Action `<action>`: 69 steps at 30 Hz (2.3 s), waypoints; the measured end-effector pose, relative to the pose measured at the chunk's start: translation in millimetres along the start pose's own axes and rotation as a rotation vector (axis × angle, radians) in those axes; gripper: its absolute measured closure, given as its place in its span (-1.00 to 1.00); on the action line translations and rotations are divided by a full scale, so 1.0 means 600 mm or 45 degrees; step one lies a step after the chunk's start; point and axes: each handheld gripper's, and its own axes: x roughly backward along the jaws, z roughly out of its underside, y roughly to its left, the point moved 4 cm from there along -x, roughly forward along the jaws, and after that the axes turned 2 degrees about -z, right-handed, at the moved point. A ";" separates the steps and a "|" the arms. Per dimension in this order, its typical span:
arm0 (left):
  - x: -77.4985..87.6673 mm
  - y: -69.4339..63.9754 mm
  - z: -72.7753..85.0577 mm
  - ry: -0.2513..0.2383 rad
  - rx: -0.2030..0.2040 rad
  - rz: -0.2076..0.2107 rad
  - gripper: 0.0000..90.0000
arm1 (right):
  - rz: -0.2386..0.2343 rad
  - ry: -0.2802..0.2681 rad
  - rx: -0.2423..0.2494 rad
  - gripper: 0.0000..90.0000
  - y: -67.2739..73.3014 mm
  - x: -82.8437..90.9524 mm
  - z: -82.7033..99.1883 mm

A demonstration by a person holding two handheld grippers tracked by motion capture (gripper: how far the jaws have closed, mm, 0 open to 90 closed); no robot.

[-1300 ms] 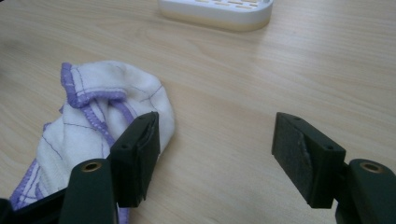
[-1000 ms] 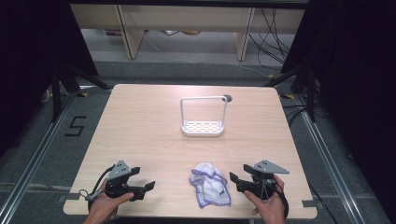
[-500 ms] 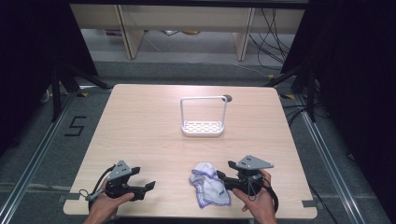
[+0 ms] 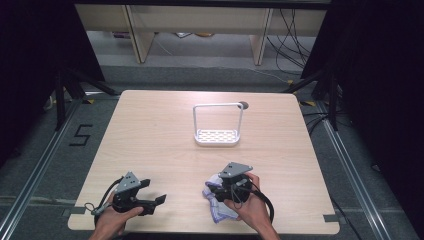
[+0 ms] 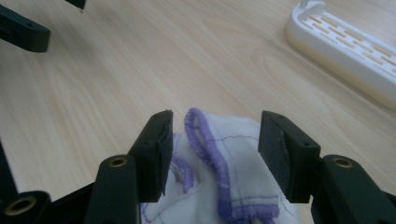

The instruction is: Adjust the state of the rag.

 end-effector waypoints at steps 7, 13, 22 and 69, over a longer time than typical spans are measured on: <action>-0.004 -0.002 0.000 -0.004 -0.002 0.016 -0.67 | 0.038 0.077 0.060 0.69 -0.008 -0.030 0.000; -0.005 -0.004 0.001 0.024 -0.002 0.015 -0.66 | 0.034 -0.032 0.053 0.93 -0.035 0.022 -0.007; -0.010 -0.009 -0.002 -0.013 0.021 0.036 -0.63 | 0.083 -0.061 -0.196 0.93 -0.113 0.068 0.061; -0.012 -0.021 0.003 0.022 -0.009 0.062 -0.61 | 0.076 0.169 -0.268 0.13 0.009 0.074 0.154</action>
